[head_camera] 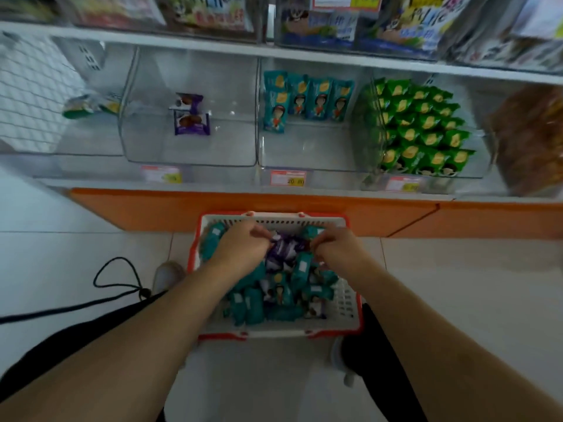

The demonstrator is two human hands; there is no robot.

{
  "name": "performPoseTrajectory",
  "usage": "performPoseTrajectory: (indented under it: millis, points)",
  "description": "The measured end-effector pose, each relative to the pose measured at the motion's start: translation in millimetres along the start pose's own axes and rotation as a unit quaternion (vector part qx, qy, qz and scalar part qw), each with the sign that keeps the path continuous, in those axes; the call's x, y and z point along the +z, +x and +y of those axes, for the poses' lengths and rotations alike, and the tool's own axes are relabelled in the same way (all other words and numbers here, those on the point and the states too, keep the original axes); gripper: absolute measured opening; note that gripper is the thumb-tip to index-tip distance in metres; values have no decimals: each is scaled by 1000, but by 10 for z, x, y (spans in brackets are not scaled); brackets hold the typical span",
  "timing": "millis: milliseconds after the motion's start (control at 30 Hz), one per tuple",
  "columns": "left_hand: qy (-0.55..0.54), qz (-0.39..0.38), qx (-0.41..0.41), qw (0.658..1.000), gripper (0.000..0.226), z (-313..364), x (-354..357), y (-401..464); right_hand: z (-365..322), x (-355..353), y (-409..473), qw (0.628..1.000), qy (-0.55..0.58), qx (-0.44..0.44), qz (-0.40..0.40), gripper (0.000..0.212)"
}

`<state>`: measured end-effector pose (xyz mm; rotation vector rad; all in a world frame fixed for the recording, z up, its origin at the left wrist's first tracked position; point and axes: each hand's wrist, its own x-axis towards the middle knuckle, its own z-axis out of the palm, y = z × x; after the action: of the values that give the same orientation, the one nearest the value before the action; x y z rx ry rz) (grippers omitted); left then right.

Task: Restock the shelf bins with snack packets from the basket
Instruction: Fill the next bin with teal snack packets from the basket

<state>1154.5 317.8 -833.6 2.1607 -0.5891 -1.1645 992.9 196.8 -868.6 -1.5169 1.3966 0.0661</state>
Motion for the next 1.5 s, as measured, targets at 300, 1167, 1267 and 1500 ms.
performPoseTrajectory:
  millis: [300, 1167, 1267, 1500]
  points:
    - [237, -115, -127, 956, 77, -989, 308, 537, 752, 651, 527, 973, -140, 92, -157, 84]
    - [545, -105, -120, 823, 92, -1394, 811, 1270, 1275, 1739, 982, 985, -142, 100, 14, 47]
    - [517, -75, -114, 845, 90, -1545, 924, 1339, 1301, 1723, 953, 987, -131, 91, 11, 55]
    - [536, -1, -51, 843, 61, -1739, 895, 1402, 1309, 1642, 945, 989, -115, 95, 8, 55]
